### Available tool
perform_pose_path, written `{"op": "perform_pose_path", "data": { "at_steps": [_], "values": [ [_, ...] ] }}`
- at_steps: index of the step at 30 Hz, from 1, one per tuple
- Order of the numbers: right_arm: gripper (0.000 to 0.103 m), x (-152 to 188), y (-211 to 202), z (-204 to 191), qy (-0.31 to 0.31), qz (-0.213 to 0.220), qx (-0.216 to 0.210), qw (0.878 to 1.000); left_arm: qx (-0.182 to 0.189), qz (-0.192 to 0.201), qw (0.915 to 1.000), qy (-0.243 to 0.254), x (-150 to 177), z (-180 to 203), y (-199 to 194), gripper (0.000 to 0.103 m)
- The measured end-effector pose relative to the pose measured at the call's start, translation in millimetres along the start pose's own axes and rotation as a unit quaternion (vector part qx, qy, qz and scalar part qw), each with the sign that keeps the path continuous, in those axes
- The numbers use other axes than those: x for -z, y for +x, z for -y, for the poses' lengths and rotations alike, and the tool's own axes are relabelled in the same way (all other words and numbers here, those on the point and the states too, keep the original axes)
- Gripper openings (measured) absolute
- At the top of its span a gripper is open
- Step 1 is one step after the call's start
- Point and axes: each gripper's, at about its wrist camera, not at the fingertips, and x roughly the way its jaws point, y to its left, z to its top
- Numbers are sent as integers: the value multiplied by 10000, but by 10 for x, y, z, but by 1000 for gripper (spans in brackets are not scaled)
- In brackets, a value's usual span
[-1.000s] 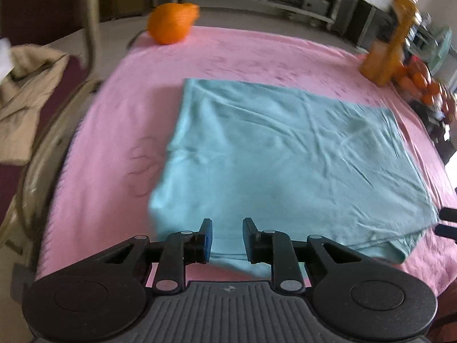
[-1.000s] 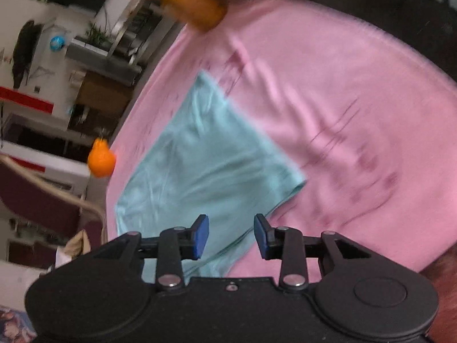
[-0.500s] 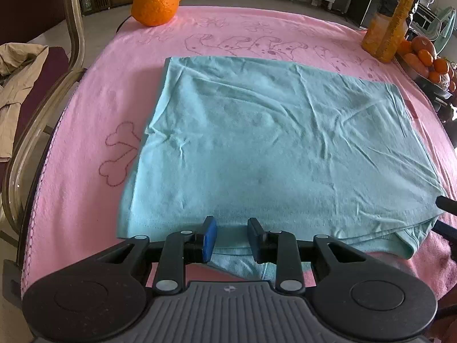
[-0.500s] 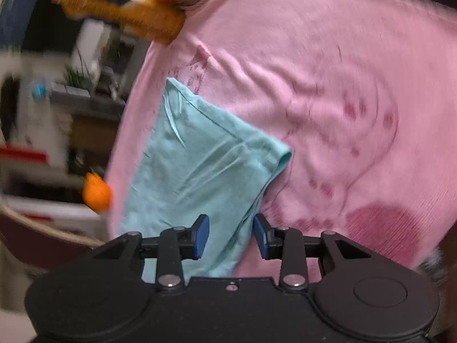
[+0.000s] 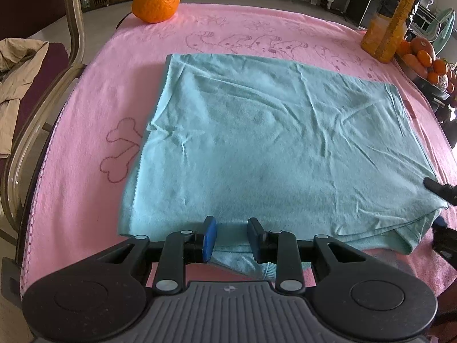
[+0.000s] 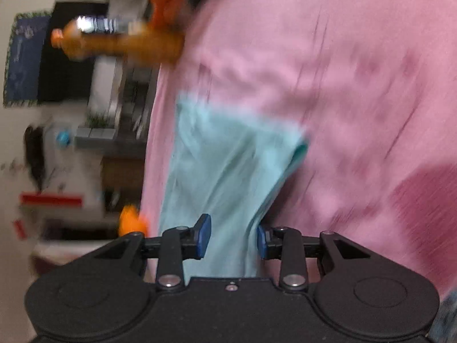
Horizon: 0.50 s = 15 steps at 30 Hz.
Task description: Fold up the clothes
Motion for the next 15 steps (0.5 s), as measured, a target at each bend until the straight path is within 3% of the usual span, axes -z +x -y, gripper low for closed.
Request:
{"op": "perform_pose_path", "data": {
  "at_steps": [3,5,8,10,12,13,15],
  "values": [
    [33,-25,-56,-122,-420,451,188,9979,23,13,10000,6,12,-21,-15,29],
    [33,-109,-146,-67,-46,860,114,9962,21,44,10000,-71,10,-71,-38,29],
    [33,-205,-136,31,319,1012,59,9943,44,214,9994,-283,15,-202,-145,28],
    [32,-222,-106,1,194,1060,93,9941,3,294,9985,-463,28,-330,-200,29],
    [32,-236,-76,-38,78,1123,139,9935,-210,180,9976,-642,56,-472,-183,27],
    [32,-242,-62,-61,38,1167,168,9930,-284,74,9975,-649,71,-507,-151,19],
    [31,-240,-32,-68,70,1232,218,9921,-417,-142,9970,-641,100,-567,-82,20]
  ]
}}
